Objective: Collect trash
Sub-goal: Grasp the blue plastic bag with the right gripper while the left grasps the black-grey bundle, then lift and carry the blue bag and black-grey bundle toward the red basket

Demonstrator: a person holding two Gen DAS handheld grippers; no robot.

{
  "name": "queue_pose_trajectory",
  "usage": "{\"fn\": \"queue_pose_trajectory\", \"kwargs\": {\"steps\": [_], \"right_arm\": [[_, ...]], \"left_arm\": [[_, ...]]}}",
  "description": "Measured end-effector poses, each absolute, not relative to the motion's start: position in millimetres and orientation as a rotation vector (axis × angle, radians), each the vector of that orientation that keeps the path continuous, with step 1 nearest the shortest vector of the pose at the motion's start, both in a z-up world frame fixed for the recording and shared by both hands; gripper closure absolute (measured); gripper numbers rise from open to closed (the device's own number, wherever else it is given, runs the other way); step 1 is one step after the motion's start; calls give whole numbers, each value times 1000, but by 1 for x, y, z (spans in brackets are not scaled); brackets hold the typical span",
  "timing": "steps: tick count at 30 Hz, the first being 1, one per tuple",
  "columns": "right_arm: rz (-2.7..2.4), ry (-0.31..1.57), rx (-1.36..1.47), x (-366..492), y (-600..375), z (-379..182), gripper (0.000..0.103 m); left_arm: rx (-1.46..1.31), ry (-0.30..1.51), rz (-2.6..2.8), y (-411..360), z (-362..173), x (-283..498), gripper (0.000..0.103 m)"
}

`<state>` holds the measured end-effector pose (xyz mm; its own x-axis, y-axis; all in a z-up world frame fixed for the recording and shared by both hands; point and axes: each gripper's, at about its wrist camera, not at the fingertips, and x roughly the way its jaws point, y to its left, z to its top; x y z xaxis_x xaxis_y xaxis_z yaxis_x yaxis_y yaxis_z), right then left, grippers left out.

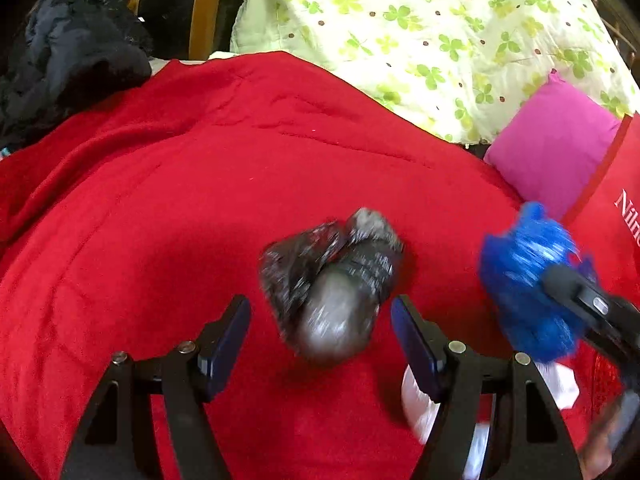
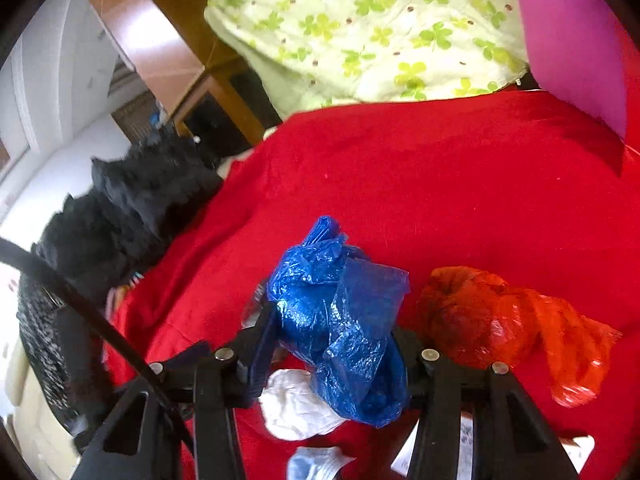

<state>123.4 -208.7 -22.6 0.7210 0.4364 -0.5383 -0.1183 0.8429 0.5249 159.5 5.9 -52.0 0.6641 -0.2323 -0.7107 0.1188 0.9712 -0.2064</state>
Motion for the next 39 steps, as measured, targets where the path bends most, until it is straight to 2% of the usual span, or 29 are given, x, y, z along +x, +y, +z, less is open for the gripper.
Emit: {"fn": "queue_pose_trajectory", "kwargs": {"steps": [5, 7, 9, 11, 14, 25, 39], "right_arm": [[299, 667, 479, 107, -214, -9, 52], [286, 645, 475, 100, -216, -4, 52], [268, 619, 479, 89, -226, 2, 52], [251, 596, 488, 78, -238, 7, 52], [224, 554, 492, 64, -251, 16, 52], [188, 426, 471, 10, -279, 49, 52], [136, 358, 432, -29, -309, 68, 52]], "left_arm": [[-151, 859, -191, -3, -63, 179, 30], [-147, 873, -202, -7, -66, 181, 39], [-147, 895, -225, -10, -69, 182, 58], [-145, 900, -237, -11, -70, 180, 66], [-127, 872, -229, -11, -63, 174, 72], [-93, 711, -265, -17, -13, 129, 74], [75, 556, -332, -72, 32, 64, 74]]}}
